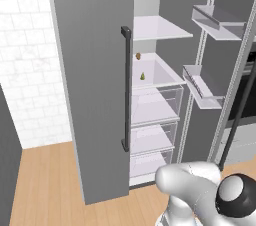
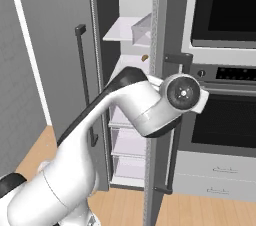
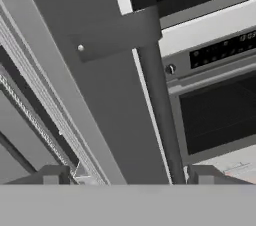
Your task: Grab a lemon wedge from the fridge and one ice cube from the ice bowl, and put them in the glass of lemonade.
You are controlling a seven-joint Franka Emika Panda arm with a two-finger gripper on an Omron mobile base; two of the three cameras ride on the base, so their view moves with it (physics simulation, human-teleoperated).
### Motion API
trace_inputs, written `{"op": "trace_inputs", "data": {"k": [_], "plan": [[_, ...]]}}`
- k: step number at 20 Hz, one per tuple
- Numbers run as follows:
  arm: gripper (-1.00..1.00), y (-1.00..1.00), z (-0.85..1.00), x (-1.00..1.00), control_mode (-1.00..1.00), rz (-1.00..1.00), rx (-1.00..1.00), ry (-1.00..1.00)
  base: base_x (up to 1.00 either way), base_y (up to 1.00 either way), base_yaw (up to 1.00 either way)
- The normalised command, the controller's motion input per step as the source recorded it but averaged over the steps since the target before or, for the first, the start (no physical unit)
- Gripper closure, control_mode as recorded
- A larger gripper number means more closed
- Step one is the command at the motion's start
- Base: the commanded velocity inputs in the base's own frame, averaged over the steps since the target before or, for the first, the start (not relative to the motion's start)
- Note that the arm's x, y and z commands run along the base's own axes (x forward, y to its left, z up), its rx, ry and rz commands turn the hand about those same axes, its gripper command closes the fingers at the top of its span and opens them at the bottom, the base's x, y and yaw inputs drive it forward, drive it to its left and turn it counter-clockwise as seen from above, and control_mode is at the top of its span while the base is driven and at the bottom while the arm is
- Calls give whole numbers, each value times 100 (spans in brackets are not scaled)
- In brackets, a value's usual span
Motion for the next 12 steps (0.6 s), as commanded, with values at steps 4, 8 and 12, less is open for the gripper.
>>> {"op": "trace_inputs", "data": {"k": [4, 8, 12], "plan": [[-100, 92, 30, -37, -100, -4, -25, -14, 0, 0, 0], [-100, 100, 28, 0, -100, -10, -39, 9, 0, 0, 0], [-100, 100, 3, 10, -100, -7, -49, 43, 0, 0, 0]]}}
